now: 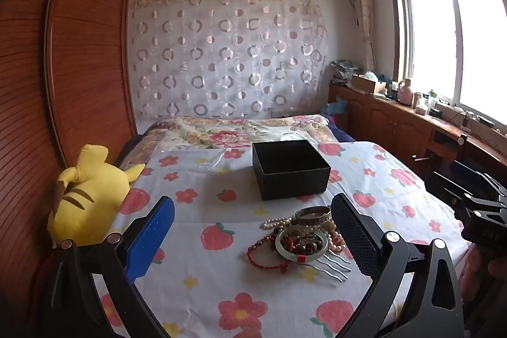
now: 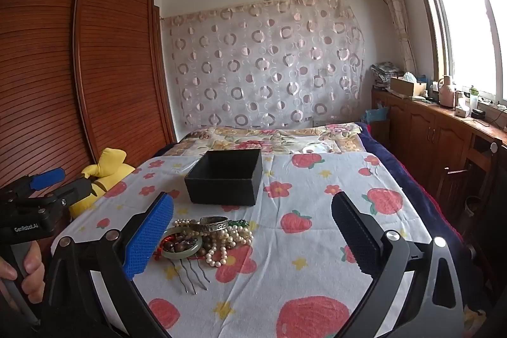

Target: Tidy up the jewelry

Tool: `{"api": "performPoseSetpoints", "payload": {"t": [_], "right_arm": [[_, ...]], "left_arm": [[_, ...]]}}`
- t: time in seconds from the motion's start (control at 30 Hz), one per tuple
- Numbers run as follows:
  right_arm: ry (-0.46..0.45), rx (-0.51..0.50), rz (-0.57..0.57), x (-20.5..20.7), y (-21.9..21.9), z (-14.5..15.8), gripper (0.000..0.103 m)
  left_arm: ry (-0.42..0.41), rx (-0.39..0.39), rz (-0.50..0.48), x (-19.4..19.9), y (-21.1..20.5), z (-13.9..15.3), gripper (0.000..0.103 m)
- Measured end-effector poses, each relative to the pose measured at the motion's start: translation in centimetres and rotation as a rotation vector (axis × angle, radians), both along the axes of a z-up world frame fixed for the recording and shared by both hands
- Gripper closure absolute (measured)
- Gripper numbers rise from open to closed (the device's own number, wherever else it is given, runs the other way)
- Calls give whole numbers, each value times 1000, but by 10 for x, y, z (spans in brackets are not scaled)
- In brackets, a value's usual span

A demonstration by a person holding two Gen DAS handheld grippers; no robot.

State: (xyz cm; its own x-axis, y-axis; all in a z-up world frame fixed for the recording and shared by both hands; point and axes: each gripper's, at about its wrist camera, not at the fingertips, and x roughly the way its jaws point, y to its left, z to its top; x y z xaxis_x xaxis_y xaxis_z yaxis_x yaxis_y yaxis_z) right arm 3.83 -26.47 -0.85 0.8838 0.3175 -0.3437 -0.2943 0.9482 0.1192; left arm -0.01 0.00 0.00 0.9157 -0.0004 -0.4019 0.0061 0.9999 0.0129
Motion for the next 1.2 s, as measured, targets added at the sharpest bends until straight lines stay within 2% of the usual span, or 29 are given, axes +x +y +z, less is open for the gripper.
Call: {"api": "performPoseSetpoints", "payload": {"t": [0.3,0.33,1.2], "right_arm": [[-4,-2,-1,0,0,0,2],[-3,-2,0,0,0,0,2],[-2,-1,2,0,0,0,2]], "left_arm": [[1,5,-2,1,-8,-2,7],[-2,-11,-1,0,1,0,7],[-3,-13,-2,-1,0,1,7]]}}
